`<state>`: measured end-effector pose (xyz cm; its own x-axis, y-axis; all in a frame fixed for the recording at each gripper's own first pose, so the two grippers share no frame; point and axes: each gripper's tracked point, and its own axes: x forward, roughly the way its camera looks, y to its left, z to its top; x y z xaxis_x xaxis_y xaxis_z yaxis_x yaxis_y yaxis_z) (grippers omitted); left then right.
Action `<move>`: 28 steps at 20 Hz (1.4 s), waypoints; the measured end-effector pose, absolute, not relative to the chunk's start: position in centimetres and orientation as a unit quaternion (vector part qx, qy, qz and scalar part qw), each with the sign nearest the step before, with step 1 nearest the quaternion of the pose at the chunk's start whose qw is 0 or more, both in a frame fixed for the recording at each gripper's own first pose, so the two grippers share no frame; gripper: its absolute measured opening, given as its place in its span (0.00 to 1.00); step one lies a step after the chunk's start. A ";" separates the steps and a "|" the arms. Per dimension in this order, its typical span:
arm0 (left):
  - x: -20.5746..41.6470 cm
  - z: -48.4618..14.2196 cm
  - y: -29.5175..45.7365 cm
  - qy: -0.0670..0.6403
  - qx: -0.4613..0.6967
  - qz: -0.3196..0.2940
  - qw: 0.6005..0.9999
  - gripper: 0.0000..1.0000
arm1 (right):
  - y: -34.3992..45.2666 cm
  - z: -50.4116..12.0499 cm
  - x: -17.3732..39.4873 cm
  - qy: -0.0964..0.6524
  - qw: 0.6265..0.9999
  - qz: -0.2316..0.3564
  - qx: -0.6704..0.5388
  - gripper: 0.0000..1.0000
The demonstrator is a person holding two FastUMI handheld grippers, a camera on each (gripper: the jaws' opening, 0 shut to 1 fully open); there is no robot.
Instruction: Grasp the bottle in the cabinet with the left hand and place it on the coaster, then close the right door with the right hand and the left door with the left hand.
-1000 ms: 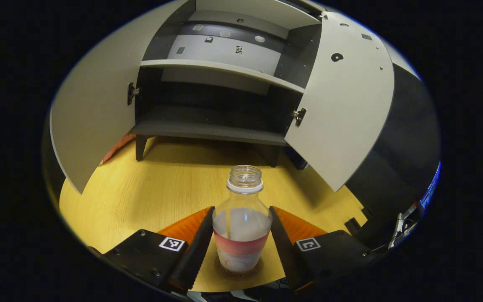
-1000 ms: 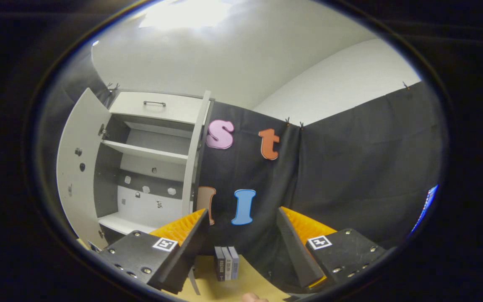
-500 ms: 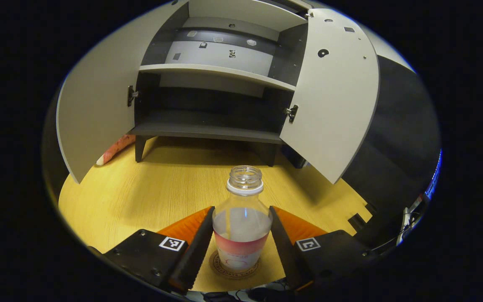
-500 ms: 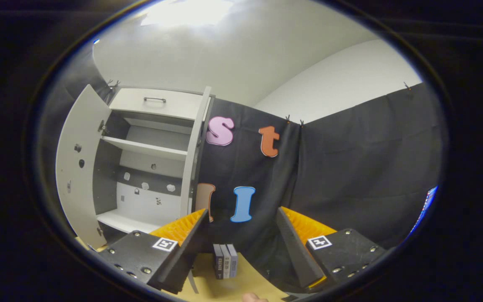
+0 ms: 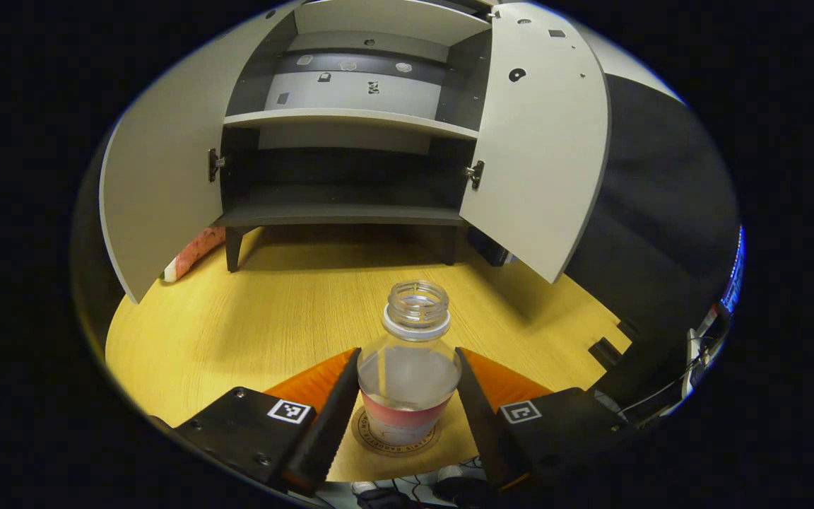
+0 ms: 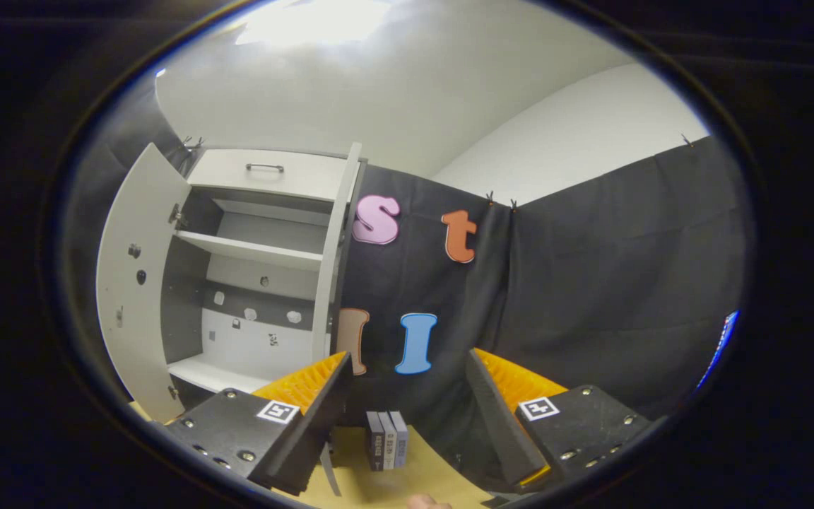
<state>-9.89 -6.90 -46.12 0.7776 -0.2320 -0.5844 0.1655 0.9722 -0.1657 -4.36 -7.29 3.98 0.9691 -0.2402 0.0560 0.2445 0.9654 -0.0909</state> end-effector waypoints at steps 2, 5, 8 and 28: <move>-10.2 -46.1 -7.0 0.324 -0.049 -0.108 0.939 0.82 | -7.0 3.7 -3.9 -0.020 0.992 -0.118 -0.046 0.96; -10.7 -46.1 -7.1 0.335 -0.042 -0.114 0.934 0.82 | -6.8 3.4 -3.5 -0.017 0.992 -0.113 -0.044 0.97; -11.3 -46.2 -7.4 0.352 -0.036 -0.121 0.928 0.83 | -6.7 3.2 -2.9 -0.014 0.993 -0.108 -0.039 0.96; -4.8 -19.8 -6.8 0.124 -0.017 -0.088 0.988 0.84 | -6.4 -0.5 0.3 0.008 0.996 -0.089 -0.005 0.96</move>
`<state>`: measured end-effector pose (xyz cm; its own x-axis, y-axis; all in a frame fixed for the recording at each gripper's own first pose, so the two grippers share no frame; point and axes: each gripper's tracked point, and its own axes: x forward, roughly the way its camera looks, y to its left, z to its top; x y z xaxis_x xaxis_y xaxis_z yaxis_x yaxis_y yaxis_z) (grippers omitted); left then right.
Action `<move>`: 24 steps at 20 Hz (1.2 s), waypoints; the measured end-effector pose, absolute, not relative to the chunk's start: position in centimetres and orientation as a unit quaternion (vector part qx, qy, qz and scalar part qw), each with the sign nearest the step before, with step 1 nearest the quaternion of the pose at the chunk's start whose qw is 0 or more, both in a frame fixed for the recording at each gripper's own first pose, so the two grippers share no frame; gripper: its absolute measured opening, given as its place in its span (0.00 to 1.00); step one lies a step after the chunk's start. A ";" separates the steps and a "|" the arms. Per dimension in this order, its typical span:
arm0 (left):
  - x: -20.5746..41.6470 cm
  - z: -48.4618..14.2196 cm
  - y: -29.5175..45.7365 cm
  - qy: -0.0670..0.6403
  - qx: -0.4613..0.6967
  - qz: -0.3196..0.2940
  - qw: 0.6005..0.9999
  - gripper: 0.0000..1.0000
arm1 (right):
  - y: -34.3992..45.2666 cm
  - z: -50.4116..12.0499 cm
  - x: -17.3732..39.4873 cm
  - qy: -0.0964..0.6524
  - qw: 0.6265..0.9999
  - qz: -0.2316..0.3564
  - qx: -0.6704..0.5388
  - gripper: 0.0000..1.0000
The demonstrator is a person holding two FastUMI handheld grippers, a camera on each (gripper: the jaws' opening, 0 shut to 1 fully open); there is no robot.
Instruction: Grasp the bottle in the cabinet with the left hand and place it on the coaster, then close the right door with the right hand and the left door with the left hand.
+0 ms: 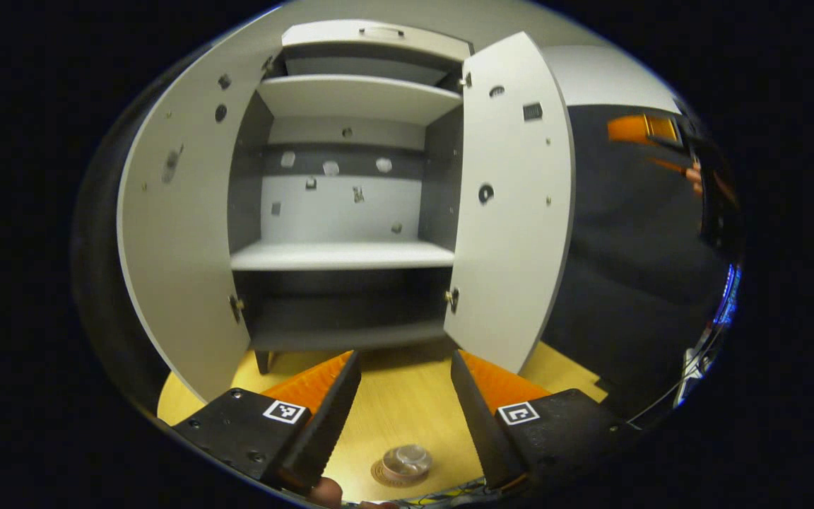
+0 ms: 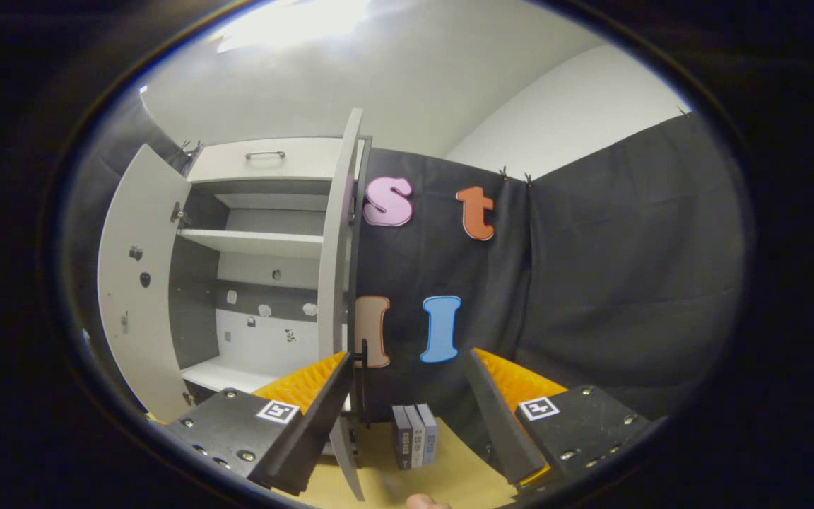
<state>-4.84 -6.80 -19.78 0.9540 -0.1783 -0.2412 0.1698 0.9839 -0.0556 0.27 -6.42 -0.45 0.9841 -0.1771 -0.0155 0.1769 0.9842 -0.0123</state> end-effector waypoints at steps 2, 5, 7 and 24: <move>-3.8 -14.5 -5.7 0.078 -0.005 -0.072 0.994 0.83 | -6.4 -1.1 0.8 0.013 0.996 -0.087 0.002 0.97; -3.6 -8.4 -4.8 0.046 -0.019 -0.056 0.997 0.83 | -6.5 -2.1 1.9 0.022 0.996 -0.082 0.008 0.96; -3.7 -5.9 -4.0 0.042 -0.049 -0.047 0.997 0.83 | -6.5 -2.8 2.6 0.026 0.997 -0.078 0.006 0.97; -8.4 -5.2 8.5 0.055 -0.074 0.118 0.989 0.86 | 0.1 -5.9 6.4 0.065 0.998 0.023 0.007 0.95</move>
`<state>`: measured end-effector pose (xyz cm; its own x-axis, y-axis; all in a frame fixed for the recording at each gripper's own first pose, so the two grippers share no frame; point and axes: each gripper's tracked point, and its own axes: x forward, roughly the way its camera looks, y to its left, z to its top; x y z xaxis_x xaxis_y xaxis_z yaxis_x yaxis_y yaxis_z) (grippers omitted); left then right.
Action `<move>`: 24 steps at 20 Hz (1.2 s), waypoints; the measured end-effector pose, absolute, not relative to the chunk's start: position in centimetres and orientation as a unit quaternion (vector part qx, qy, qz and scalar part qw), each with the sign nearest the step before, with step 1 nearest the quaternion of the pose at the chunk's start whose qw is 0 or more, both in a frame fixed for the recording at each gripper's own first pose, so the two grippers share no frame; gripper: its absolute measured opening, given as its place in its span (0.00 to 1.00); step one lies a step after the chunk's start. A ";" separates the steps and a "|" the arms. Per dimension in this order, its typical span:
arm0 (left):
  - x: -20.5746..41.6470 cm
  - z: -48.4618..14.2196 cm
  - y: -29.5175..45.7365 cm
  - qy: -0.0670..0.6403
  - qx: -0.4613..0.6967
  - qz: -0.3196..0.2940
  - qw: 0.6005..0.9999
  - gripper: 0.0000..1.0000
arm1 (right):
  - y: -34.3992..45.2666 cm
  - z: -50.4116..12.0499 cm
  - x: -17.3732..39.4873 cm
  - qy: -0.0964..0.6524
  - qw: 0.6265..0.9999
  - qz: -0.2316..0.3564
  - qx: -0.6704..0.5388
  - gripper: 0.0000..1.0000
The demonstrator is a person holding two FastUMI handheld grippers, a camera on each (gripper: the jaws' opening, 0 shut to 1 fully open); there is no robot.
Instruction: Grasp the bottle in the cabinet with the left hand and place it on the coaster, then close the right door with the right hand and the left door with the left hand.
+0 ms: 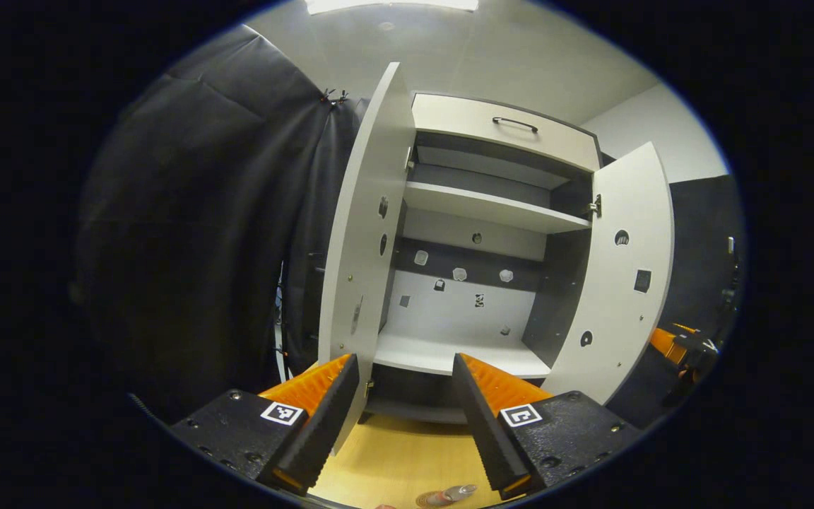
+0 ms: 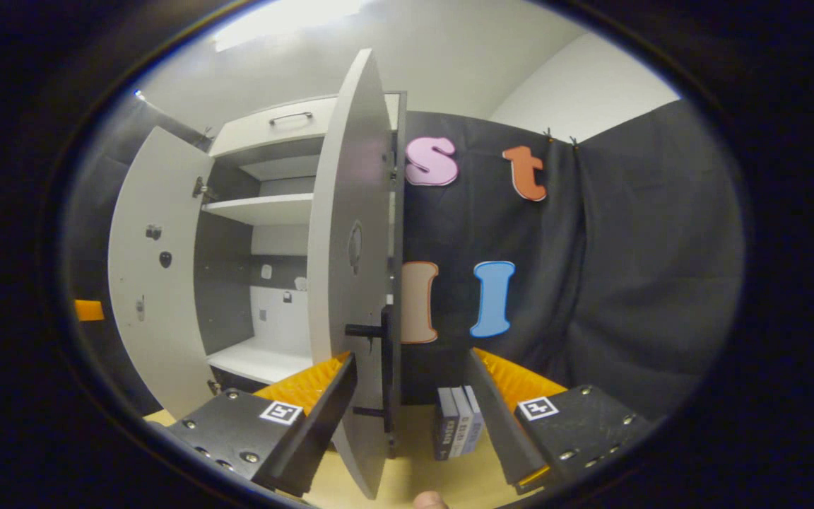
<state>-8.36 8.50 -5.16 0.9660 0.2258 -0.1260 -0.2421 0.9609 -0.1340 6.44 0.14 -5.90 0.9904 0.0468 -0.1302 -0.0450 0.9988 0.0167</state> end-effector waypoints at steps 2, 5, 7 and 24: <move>-8.2 -5.1 8.6 0.053 -0.073 0.118 0.989 0.86 | 2.6 -6.0 7.0 0.066 0.997 0.052 0.006 0.95; -9.0 -5.3 9.8 0.055 -0.066 0.131 0.988 0.86 | 5.7 -6.4 8.0 0.068 0.994 0.088 0.020 0.93; -9.7 -5.4 11.1 0.055 -0.065 0.149 0.985 0.86 | 7.4 -6.5 8.8 0.070 0.992 0.107 0.020 0.95; -12.1 -5.4 15.3 0.045 -0.067 0.229 0.970 0.86 | 15.4 -9.0 14.4 0.102 0.979 0.173 0.047 0.98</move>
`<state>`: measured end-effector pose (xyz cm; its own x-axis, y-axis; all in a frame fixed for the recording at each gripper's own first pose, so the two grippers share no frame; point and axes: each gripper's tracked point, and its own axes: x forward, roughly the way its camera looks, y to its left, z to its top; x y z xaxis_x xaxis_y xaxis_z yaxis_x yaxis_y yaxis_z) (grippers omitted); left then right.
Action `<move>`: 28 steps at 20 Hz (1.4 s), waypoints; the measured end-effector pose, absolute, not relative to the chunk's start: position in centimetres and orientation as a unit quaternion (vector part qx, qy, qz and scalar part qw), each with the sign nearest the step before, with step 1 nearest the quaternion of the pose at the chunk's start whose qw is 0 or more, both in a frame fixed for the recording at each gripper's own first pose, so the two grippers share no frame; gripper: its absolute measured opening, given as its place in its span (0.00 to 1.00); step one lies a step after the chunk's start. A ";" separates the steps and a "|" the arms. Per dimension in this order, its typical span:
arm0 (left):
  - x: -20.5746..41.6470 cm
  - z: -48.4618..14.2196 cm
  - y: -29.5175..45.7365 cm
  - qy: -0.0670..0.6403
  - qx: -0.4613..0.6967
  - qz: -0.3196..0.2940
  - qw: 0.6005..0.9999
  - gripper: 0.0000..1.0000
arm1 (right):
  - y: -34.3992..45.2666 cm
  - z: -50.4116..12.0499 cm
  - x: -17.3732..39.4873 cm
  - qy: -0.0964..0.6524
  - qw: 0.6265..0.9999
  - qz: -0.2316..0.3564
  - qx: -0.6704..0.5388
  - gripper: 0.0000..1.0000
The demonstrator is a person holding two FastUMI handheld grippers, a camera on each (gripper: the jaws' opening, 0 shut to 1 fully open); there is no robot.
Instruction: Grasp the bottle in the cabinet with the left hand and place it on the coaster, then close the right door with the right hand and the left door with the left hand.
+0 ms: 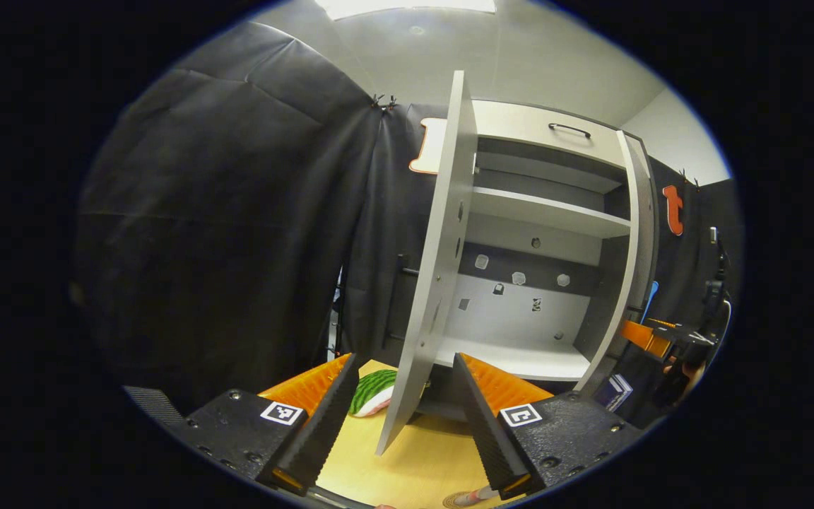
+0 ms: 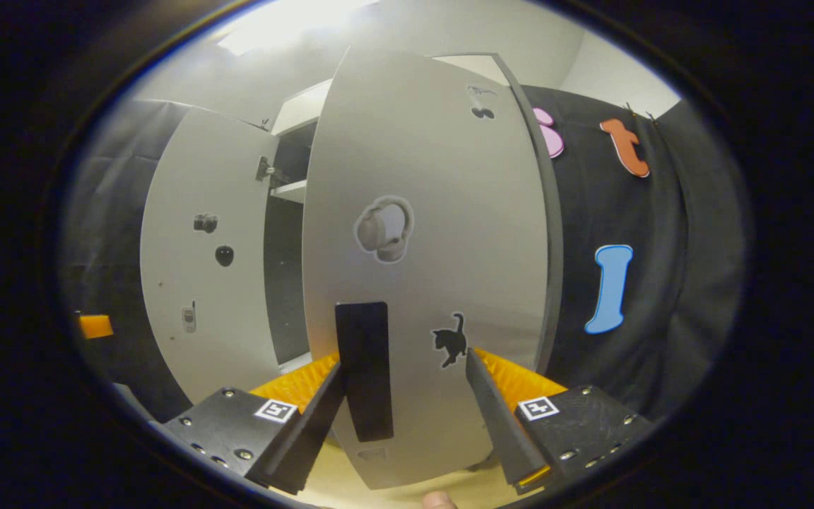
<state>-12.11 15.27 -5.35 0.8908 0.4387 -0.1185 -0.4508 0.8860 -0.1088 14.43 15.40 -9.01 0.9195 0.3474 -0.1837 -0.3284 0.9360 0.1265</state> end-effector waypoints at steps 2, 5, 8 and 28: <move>-12.7 -5.3 16.4 0.044 -0.064 0.241 0.967 0.86 | 15.9 -9.3 14.8 0.105 0.978 0.170 0.051 0.98; -13.7 -5.3 17.7 0.044 -0.055 0.263 0.962 0.86 | 16.9 -9.4 16.0 0.101 0.982 0.159 0.035 0.98; -15.0 -5.3 19.1 0.049 -0.046 0.284 0.956 0.87 | 18.1 -9.8 17.4 0.102 0.982 0.155 0.030 0.98; -16.8 -5.7 26.2 0.063 -0.020 0.334 0.940 0.86 | 21.8 -11.5 23.6 0.097 0.992 0.070 0.042 0.98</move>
<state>-16.76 26.16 -5.70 0.7690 0.6256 -0.1313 -0.6306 0.7761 0.0039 23.58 21.77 -11.46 0.9713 0.1473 -0.1865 -0.1310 0.9866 0.0970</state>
